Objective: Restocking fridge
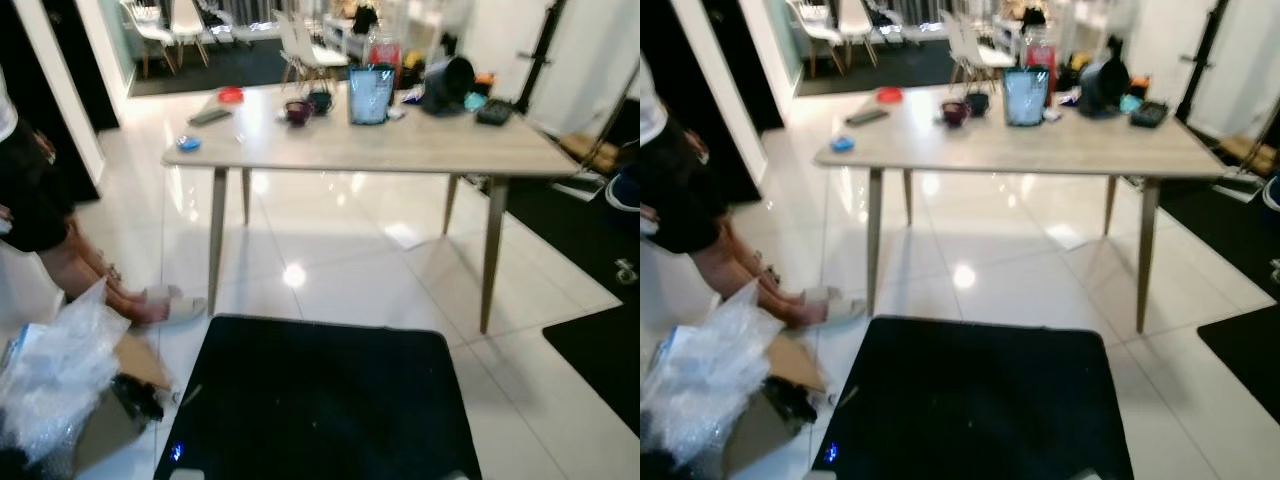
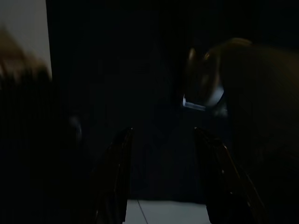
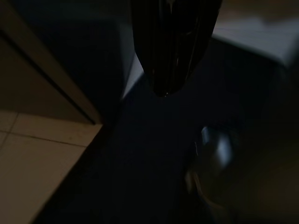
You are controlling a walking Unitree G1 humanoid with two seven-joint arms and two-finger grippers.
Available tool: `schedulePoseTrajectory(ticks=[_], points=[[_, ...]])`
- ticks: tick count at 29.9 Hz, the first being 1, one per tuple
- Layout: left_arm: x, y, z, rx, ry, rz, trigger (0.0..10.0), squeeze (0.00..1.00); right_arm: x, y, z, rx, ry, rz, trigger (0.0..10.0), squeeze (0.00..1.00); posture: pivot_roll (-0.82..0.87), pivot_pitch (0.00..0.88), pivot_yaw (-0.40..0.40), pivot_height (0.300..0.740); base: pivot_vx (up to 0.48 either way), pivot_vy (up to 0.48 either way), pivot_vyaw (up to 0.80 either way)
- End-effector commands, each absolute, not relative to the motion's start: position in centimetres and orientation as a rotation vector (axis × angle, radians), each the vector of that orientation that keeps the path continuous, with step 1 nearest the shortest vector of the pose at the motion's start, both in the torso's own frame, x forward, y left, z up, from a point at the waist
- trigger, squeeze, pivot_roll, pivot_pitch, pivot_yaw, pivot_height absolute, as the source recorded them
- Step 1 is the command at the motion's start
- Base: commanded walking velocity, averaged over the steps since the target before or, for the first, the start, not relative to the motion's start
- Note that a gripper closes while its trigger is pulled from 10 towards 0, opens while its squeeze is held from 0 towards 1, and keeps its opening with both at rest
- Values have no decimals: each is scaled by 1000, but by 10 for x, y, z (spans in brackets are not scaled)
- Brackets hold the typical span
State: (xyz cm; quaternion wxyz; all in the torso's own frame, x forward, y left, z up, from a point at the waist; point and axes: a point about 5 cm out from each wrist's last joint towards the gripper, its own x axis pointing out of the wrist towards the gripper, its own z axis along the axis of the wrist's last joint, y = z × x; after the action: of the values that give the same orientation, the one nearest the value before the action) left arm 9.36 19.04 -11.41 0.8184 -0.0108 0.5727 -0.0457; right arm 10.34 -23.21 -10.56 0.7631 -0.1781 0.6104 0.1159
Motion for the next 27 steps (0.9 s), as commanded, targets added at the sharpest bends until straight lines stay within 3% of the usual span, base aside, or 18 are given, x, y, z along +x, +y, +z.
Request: schedulePoseTrajectory(ticks=[1,4,27], points=[[83,179,-118,-44,1261,-130,10000,0,107,-238,-103,-397,1318,234,10000,0,-31,0,-22,739,0,0,781],[84,178,-118,-40,1260,-128,10000,0,108,-240,-103,-433,1314,229,10000,0,-31,0,-22,739,0,0,667],[84,185,-117,-3,1261,-121,10000,0,112,-240,-102,-433,1303,219,10000,0,-26,0,-23,739,0,0,0]])
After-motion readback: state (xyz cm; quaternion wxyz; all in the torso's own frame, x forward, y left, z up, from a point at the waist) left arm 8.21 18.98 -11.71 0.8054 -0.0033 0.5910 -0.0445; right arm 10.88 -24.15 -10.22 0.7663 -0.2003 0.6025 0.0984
